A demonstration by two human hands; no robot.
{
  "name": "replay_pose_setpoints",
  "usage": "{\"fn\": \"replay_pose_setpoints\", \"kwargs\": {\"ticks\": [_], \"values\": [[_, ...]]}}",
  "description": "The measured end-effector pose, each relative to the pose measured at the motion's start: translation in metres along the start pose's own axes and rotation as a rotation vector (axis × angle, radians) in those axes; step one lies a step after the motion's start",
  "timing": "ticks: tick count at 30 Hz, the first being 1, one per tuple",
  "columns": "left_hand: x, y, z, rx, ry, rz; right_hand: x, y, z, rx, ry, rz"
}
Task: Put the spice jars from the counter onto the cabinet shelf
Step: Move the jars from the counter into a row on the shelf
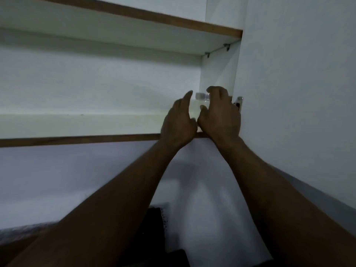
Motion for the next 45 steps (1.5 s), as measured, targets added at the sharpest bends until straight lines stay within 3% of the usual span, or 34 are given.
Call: {"fn": "replay_pose_setpoints", "kwargs": {"ticks": [3,5,13,20,26,29,33,38,42,45], "values": [[-0.051,0.006,0.03,-0.029,-0.167,-0.057,-0.058,0.012,0.018,0.239,-0.152,0.022],[-0.094,0.027,0.033,-0.018,-0.142,-0.023,-0.11,0.02,0.009,0.321,-0.116,0.017],[-0.305,0.111,0.003,-0.01,0.333,0.272,-0.338,0.053,-0.077,0.362,0.625,-0.148],[-0.501,0.159,0.0,0.049,0.759,0.609,-0.531,0.082,-0.085,0.343,1.132,-0.267],[-0.619,0.174,0.004,0.169,0.961,0.685,-0.668,0.097,-0.067,0.3,1.505,-0.36],[-0.658,0.177,0.009,0.147,0.939,0.862,-0.7,0.104,-0.06,0.284,1.549,-0.418],[-0.679,0.178,0.008,0.061,0.928,0.916,-0.72,0.113,-0.066,0.299,1.541,-0.513],[-0.671,0.173,0.011,0.014,0.853,0.894,-0.724,0.107,-0.073,0.32,1.387,-0.778],[-0.654,0.161,0.012,0.017,0.836,0.761,-0.712,0.105,-0.068,0.427,1.318,-0.768],[-0.632,0.16,0.021,0.002,0.722,0.785,-0.684,0.096,-0.059,0.52,1.229,-0.747]]}}
Point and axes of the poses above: each hand's wrist, its own x-axis towards the middle knuckle, its own z-axis out of the back of the hand, y = z × x, the point moved 9 cm from there along x, towards the middle knuckle, and after that the axes turned 1 degree about z, right-handed, at the moved point
